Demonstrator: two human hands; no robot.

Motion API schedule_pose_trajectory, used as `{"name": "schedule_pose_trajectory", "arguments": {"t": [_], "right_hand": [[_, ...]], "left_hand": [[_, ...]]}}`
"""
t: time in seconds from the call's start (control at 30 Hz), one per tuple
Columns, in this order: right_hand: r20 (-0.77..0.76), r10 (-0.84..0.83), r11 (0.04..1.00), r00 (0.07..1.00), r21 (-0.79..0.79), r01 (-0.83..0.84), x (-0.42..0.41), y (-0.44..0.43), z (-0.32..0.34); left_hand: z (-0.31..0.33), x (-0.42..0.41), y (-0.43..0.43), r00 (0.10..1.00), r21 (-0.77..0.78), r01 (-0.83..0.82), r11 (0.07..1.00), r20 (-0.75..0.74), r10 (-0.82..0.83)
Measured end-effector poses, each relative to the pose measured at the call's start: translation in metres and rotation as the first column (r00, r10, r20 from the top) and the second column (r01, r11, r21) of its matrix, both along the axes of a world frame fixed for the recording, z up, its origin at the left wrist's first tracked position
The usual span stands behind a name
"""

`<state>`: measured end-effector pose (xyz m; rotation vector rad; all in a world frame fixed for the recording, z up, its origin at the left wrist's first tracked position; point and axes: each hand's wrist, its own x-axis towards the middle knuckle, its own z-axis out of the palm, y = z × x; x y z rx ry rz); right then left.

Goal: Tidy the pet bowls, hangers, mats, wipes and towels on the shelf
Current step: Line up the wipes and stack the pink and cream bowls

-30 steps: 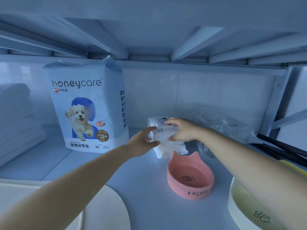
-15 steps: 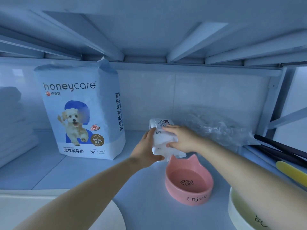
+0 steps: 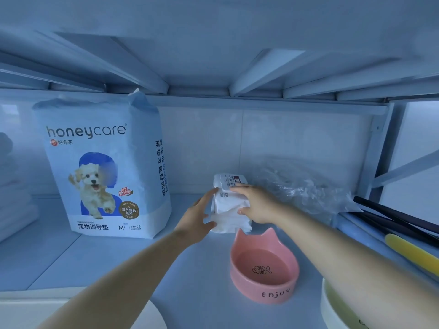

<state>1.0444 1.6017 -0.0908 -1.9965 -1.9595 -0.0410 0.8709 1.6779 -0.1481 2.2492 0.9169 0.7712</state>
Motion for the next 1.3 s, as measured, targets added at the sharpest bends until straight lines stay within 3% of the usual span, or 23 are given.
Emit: {"name": "schedule_pose_trajectory", "arguments": {"t": [0.2, 0.33, 0.47, 0.63, 0.8, 1.03, 1.3], "right_hand": [[0.0, -0.066, 0.996, 0.998, 0.051, 0.066, -0.005, -0.001, -0.005], [0.033, -0.114, 0.986, 0.993, 0.124, 0.109, -0.012, 0.002, -0.008], [0.134, -0.148, 0.989, 0.98, 0.008, 0.149, -0.008, 0.003, -0.004], [0.113, -0.071, 0.991, 0.991, -0.101, 0.082, 0.0, -0.004, 0.008], [0.119, -0.062, 0.997, 0.991, -0.04, 0.067, -0.002, -0.008, 0.001], [0.205, -0.011, 0.992, 0.979, -0.124, 0.037, 0.0, -0.012, -0.004], [0.177, -0.061, 0.986, 0.982, -0.144, 0.087, 0.001, 0.001, -0.008]], "left_hand": [[-0.006, 0.004, -0.001, 0.99, -0.353, -0.025, 0.935, 0.118, 0.071], [-0.004, 0.017, -0.003, 0.992, -0.453, 0.038, 0.891, 0.125, 0.022], [-0.002, 0.032, -0.003, 0.986, -0.464, 0.094, 0.881, 0.164, -0.019], [-0.008, 0.041, 0.009, 0.995, -0.364, 0.049, 0.93, 0.102, -0.013], [-0.014, 0.043, 0.011, 1.0, -0.196, -0.021, 0.98, 0.006, 0.022], [-0.016, 0.05, 0.015, 0.995, -0.137, -0.094, 0.986, 0.003, 0.095], [-0.014, 0.048, 0.017, 0.998, -0.181, -0.063, 0.981, 0.006, 0.065]]}}
